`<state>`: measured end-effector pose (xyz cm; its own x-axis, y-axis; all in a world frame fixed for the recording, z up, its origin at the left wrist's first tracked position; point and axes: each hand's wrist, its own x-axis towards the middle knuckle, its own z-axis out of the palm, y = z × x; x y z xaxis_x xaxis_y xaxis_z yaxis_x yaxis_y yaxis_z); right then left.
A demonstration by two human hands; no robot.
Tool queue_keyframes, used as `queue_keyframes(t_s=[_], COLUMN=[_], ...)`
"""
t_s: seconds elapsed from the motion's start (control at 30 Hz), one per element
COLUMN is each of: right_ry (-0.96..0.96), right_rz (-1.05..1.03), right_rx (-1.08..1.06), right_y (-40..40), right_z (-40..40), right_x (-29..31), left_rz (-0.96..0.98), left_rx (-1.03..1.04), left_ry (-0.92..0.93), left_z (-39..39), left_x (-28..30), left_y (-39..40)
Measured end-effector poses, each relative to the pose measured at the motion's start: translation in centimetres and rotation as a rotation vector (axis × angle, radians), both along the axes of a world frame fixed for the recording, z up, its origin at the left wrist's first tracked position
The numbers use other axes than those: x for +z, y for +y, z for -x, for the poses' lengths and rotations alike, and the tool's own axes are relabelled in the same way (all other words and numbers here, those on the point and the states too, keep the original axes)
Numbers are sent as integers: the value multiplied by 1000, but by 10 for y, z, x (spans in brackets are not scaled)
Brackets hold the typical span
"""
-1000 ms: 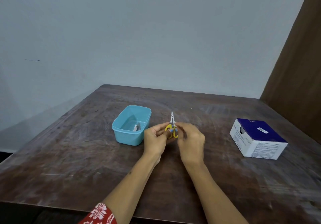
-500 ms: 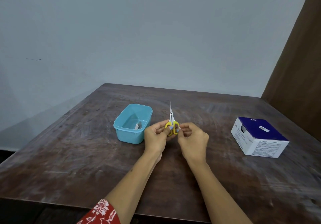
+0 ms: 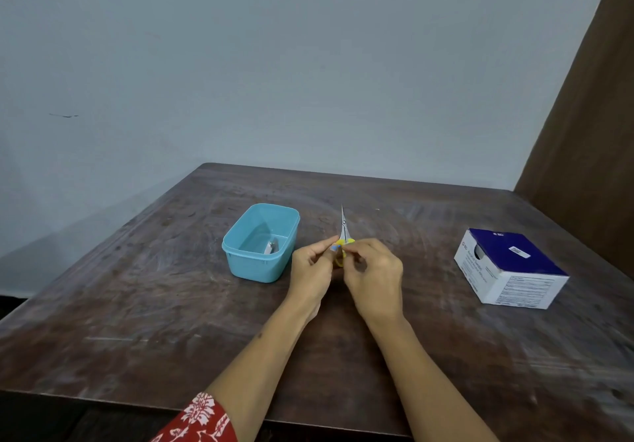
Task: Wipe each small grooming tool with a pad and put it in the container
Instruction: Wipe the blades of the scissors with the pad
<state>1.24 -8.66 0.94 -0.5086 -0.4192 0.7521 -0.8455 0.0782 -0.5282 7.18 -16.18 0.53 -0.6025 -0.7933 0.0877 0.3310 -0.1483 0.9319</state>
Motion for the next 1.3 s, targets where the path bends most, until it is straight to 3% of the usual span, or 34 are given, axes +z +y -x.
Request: queue_keyframes(t_s=[0.5, 0.67, 1.3], right_ry=[-119, -69, -94], right_rz=[-49, 25, -24], right_rx=[-2, -14, 64], right_y=[2, 1, 3], right_z=[-2, 1, -1], right_x=[1, 3, -1], left_rz=[-21, -20, -48], left_rx=[9, -33, -9], left_ry=[0, -13, 8], left_z=[1, 1, 0], left_x=[0, -2, -4], left_y=[-1, -1, -4])
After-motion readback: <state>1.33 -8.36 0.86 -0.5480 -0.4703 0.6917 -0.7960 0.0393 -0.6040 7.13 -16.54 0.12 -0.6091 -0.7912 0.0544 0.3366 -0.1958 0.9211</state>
